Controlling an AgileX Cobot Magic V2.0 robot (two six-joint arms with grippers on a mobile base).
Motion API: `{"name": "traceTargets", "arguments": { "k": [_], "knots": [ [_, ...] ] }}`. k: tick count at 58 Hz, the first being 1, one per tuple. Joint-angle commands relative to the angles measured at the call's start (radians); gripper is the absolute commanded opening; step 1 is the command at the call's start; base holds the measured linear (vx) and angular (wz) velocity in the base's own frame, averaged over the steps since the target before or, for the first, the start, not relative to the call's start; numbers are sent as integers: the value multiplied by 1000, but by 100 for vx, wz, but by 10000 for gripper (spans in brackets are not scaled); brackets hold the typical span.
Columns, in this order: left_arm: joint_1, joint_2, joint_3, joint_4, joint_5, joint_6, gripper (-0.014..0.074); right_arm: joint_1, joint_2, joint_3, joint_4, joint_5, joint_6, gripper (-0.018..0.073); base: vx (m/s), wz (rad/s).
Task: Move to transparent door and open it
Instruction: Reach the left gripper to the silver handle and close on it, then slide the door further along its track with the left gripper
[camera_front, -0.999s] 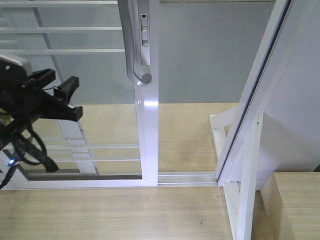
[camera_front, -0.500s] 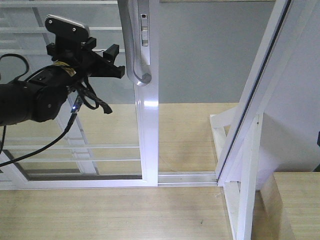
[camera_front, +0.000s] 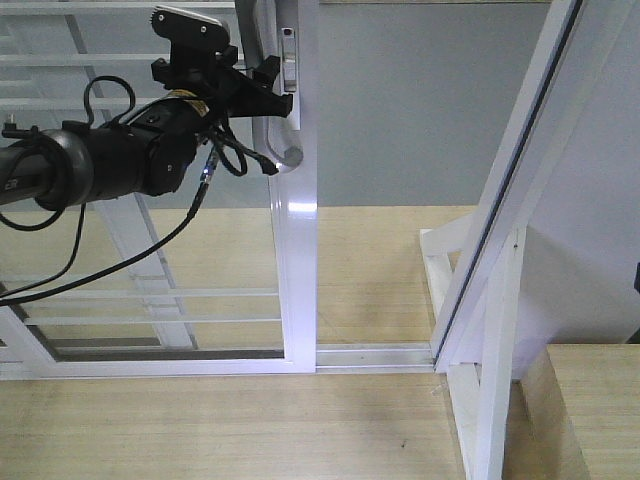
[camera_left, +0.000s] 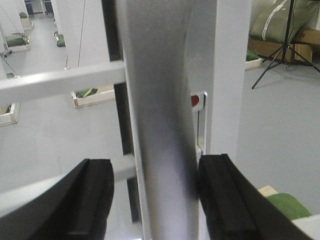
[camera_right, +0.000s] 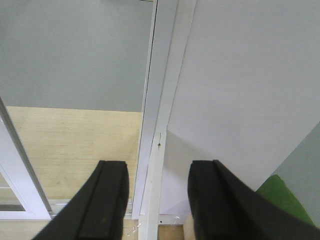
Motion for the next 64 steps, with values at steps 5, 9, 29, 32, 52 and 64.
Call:
{"name": "traceTargets", "arguments": {
  "k": [5, 9, 29, 32, 52, 64],
  "knots": [
    [-2, -10, -109, -16, -62, -8, 494, -5, 3, -29, -16, -76, 0, 363, 0, 0],
    [2, -11, -111, -28, -63, 1, 485, -5, 3, -29, -16, -75, 0, 363, 0, 0],
    [38, -12, -109, -213, -56, 40, 429, -5, 3, -29, -16, -75, 0, 363, 0, 0],
    [39, -17, -105, -229, -56, 58, 429, -5, 3, -29, -16, -75, 0, 363, 0, 0],
    [81, -118, 19, -333, -61, 193, 429, -5, 3, -29, -16, -72, 0, 363, 0, 0],
    [142, -139, 70, -361, -69, 209, 429, -5, 3, -29, -16, -72, 0, 363, 0, 0]
  ]
}}
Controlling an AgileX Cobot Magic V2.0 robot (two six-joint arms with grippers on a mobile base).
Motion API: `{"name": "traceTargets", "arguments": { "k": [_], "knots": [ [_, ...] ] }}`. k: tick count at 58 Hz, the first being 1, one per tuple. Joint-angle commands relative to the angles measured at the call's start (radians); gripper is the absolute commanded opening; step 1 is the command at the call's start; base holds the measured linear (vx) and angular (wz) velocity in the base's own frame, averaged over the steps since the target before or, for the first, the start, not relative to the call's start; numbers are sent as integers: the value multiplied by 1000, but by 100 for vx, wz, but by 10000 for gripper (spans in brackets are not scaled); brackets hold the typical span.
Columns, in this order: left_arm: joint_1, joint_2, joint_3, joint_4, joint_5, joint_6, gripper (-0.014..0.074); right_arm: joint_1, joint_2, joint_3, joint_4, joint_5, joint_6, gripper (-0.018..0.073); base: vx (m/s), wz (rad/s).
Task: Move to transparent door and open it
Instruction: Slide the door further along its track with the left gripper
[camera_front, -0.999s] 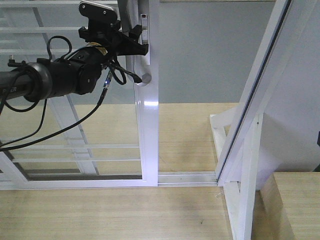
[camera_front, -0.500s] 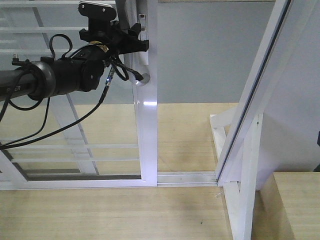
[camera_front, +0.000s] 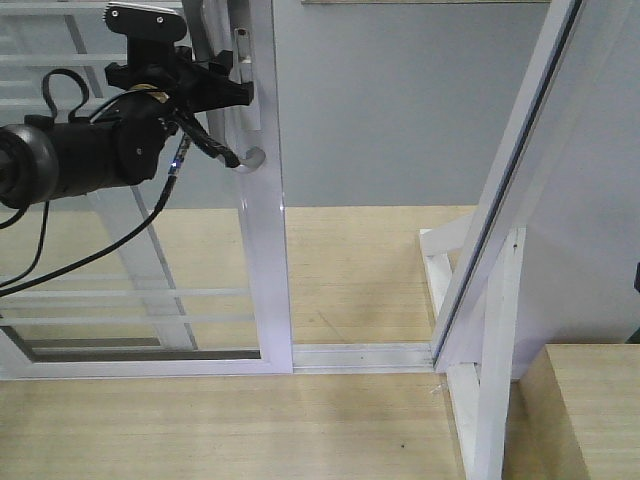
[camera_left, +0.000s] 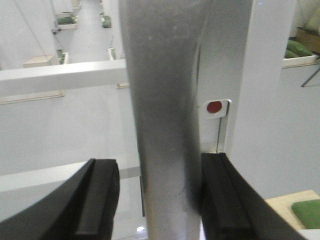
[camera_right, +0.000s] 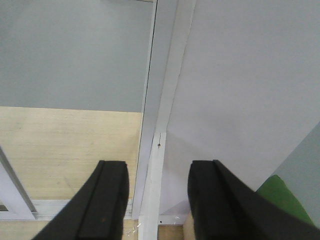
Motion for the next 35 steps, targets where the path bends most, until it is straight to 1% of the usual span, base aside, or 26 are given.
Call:
{"name": "traceTargets", "arguments": {
  "k": [1, 11, 16, 20, 28, 35],
  "knots": [
    [67, -67, -5, -86, -107, 10, 429, -5, 3, -29, -16, -72, 0, 363, 0, 0],
    [107, -73, 17, -86, -98, 10, 429, -5, 3, -29, -16, -72, 0, 363, 0, 0],
    [108, -83, 17, -84, -51, 11, 429, -5, 3, -29, -16, -72, 0, 363, 0, 0],
    [107, -103, 17, -75, 18, 16, 429, -5, 3, -29, -16, -72, 0, 363, 0, 0],
    [107, -159, 24, -65, 115, 55, 429, -5, 3, -29, -16, -70, 0, 363, 0, 0],
    [107, -249, 83, -30, 107, 98, 429, -5, 3, -29, -16, -69, 0, 363, 0, 0]
  ]
}}
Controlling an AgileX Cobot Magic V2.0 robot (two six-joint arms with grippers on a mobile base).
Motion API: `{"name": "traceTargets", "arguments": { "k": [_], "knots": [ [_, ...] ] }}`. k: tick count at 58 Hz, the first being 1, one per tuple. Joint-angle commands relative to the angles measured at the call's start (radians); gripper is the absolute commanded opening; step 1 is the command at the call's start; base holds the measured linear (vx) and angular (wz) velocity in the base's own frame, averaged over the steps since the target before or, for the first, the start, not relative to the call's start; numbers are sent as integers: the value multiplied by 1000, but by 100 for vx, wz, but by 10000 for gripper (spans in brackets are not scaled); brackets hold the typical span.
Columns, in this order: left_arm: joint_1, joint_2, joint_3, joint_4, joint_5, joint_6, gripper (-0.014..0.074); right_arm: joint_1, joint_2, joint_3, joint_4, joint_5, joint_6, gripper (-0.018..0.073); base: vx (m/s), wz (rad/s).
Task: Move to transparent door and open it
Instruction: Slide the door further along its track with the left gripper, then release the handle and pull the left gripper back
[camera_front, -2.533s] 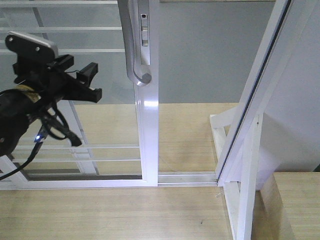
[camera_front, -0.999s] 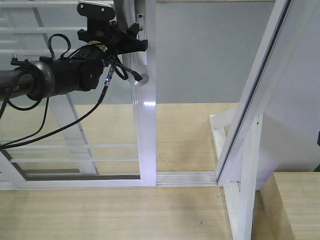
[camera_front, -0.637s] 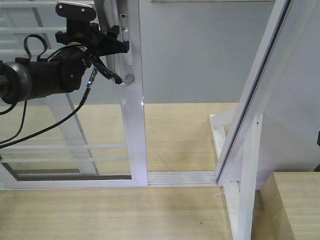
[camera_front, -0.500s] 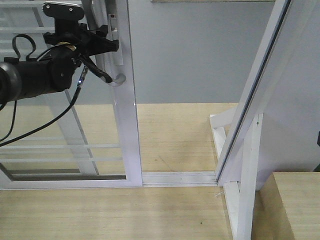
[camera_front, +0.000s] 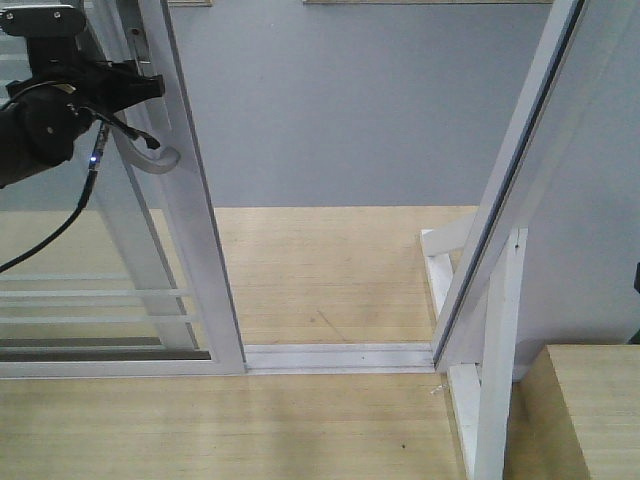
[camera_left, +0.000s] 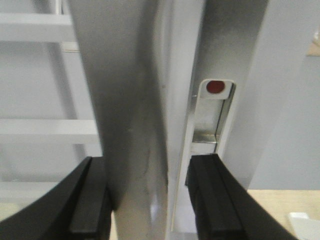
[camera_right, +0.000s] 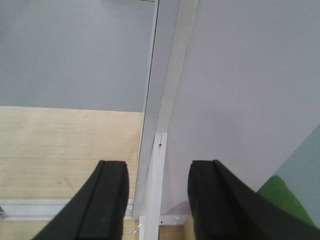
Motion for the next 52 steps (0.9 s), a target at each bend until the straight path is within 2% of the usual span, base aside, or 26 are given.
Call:
{"name": "traceTargets", "arguments": {
  "k": [1, 13, 22, 33, 40, 52],
  "knots": [
    [-42, -152, 15, 97, -38, 34, 429, -5, 3, -29, -16, -72, 0, 363, 0, 0],
    [-38, -335, 213, 149, -60, 47, 429, -5, 3, -29, -17, -73, 0, 363, 0, 0],
    [-19, -486, 408, 114, -127, 31, 429, -5, 3, -29, -19, -71, 0, 363, 0, 0],
    [-19, -718, 587, 94, -122, 36, 429, -5, 3, -29, -19, -72, 0, 363, 0, 0],
    [-19, -870, 649, 94, -76, 36, 429, -5, 3, -29, -23, -65, 0, 363, 0, 0],
    [-19, -1050, 662, 94, 100, 36, 429, -5, 3, -29, -23, -63, -1, 363, 0, 0]
  ]
}}
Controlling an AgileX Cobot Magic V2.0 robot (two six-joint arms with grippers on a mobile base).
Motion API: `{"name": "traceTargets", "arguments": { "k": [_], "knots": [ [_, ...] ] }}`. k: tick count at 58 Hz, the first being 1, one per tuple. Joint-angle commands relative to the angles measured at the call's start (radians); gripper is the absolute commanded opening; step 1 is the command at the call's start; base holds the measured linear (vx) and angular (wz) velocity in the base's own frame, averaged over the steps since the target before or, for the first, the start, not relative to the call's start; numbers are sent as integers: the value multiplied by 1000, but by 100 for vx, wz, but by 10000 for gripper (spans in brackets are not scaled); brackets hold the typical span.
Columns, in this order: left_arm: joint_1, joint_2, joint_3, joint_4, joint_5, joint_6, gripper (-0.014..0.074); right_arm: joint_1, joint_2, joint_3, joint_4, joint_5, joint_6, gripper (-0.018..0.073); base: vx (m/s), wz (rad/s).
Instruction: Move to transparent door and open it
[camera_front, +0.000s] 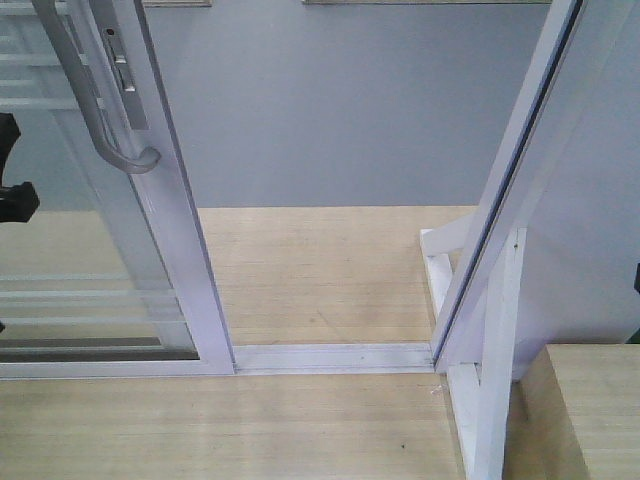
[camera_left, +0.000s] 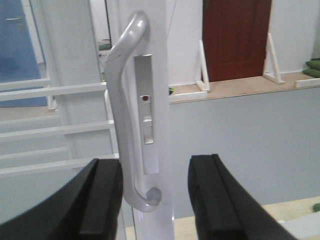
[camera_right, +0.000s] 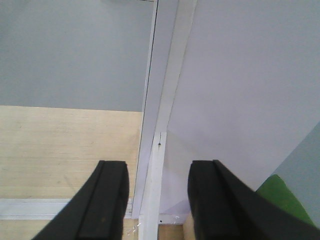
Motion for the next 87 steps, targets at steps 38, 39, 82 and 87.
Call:
{"name": "traceTargets", "arguments": {
  "k": [38, 39, 82, 87],
  "knots": [
    [-2, -197, -18, 1, 136, -5, 429, -5, 3, -29, -23, -67, -1, 363, 0, 0],
    [-2, -197, -16, 1, 138, -6, 429, -5, 3, -29, -23, -67, -1, 363, 0, 0],
    [115, -776, 410, 288, 195, -293, 49, -5, 3, -29, -23, -63, -1, 363, 0, 0],
    [117, -819, 466, 288, 195, -294, -7, -5, 3, -29, -23, -63, -1, 363, 0, 0]
  ]
}}
